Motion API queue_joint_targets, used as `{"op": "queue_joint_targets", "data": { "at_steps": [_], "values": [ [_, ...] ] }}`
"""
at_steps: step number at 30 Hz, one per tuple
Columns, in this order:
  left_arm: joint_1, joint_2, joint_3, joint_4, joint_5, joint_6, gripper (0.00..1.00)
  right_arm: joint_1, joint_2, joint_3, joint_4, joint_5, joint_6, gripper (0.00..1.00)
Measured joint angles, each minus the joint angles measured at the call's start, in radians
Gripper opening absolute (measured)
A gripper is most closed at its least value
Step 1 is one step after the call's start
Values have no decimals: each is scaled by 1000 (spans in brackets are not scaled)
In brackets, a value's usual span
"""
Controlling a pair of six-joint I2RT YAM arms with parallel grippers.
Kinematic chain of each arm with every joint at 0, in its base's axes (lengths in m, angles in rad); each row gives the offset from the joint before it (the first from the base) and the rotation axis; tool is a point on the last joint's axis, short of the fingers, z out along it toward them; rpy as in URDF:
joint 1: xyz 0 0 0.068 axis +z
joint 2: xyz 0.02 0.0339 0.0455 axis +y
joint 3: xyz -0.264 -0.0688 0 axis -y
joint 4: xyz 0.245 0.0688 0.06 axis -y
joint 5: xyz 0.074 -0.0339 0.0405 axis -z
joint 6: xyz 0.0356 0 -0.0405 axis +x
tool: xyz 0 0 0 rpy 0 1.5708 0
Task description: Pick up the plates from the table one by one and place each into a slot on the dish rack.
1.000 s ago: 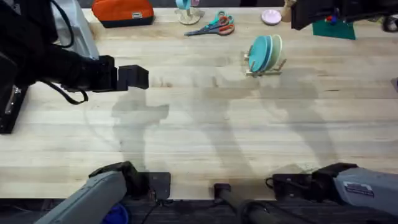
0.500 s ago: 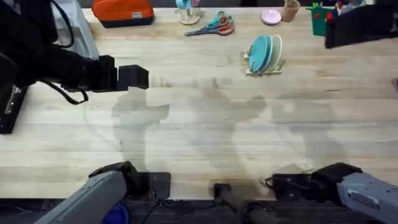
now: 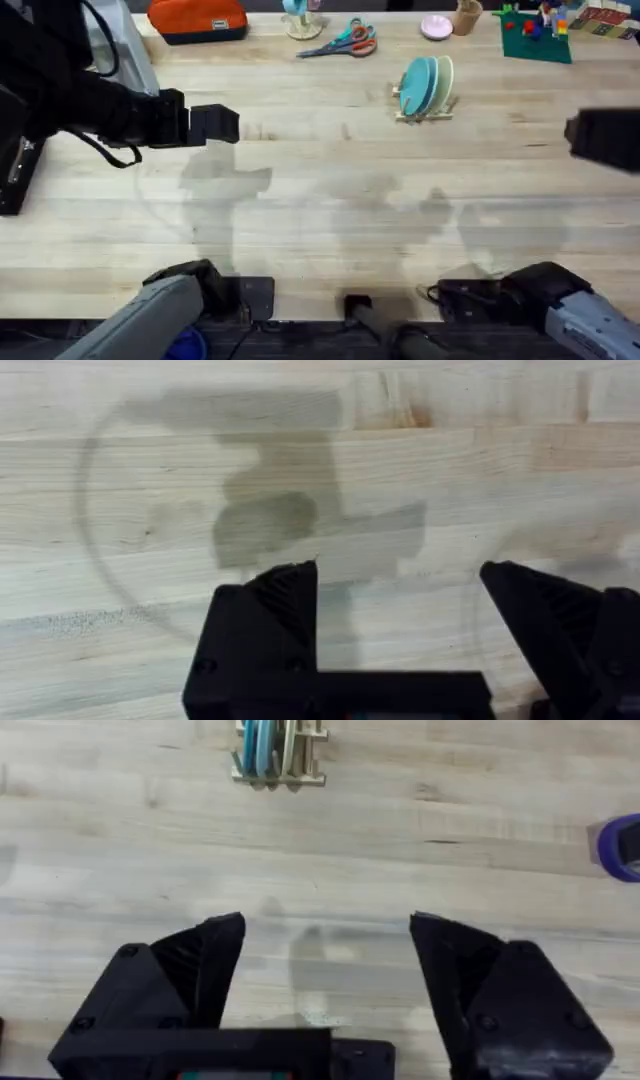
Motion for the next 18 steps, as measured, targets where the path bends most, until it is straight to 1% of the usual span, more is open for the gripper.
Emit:
{"op": "queue_joint_targets", "data": {
  "at_steps": [9, 13, 18],
  "values": [
    [0, 0, 0, 0, 0, 0, 995, 0, -187, -94, 7, 0, 1, 994],
    [0, 0, 0, 0, 0, 0, 995, 0, -226, -101, 13, 0, 1, 994],
    [0, 0, 0, 0, 0, 0, 995, 0, -231, -102, 15, 1, 1, 995]
  ]
}}
